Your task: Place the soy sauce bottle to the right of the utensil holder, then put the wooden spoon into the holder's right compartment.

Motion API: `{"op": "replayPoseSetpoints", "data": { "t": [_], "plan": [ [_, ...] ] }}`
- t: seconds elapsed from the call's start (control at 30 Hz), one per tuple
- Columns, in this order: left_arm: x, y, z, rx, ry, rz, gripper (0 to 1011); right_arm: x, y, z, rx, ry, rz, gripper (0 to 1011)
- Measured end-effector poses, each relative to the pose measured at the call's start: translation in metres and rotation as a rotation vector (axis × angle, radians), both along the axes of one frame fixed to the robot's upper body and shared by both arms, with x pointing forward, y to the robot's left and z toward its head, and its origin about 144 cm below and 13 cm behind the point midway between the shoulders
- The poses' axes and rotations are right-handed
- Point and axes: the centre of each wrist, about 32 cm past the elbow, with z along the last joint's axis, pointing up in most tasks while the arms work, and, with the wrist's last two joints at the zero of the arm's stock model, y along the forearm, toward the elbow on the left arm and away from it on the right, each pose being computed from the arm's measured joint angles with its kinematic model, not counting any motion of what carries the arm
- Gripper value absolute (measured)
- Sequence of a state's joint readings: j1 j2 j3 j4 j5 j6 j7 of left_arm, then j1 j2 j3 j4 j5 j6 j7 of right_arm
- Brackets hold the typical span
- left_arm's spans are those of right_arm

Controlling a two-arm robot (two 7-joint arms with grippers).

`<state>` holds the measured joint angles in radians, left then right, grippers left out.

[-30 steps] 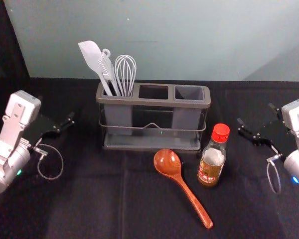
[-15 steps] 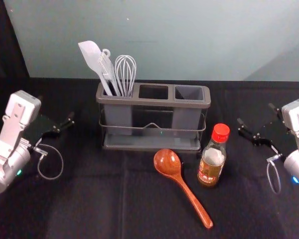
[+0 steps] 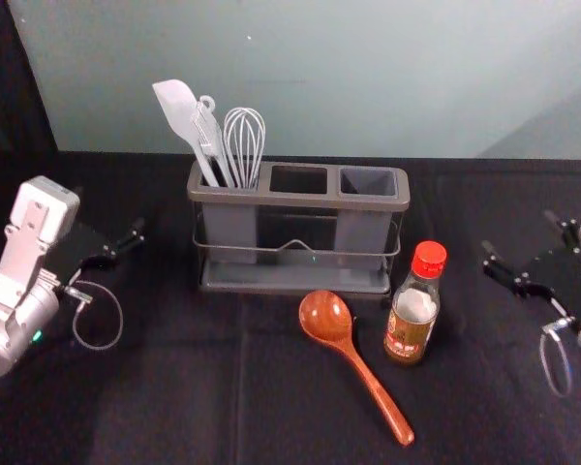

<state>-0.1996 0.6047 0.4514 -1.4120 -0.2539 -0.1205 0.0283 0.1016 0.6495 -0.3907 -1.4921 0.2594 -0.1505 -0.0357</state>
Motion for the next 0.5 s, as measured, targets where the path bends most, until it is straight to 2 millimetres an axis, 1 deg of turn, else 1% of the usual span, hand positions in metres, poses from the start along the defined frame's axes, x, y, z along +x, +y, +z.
{"op": "replayPoseSetpoints", "data": {
  "t": [0.1, 0.2, 0.23, 0.43, 0.5],
  "plan": [
    [0.0, 0.0, 0.0, 0.0, 0.0, 0.0, 1005, -0.018, -0.008, 0.004, 0.033, -0.01, 0.004, 1002],
    [0.0, 0.0, 0.0, 0.0, 0.0, 0.0, 1005, -0.03, -0.014, 0.007, 0.066, -0.006, 0.022, 1003],
    [0.0, 0.0, 0.0, 0.0, 0.0, 0.0, 1005, -0.037, -0.017, 0.01, 0.091, 0.0, 0.038, 1002],
    [0.0, 0.0, 0.0, 0.0, 0.0, 0.0, 1005, -0.061, -0.029, 0.023, 0.191, 0.054, 0.143, 1003],
    [0.0, 0.0, 0.0, 0.0, 0.0, 0.0, 1005, -0.065, -0.031, 0.027, 0.209, 0.068, 0.176, 1002]
  ]
}}
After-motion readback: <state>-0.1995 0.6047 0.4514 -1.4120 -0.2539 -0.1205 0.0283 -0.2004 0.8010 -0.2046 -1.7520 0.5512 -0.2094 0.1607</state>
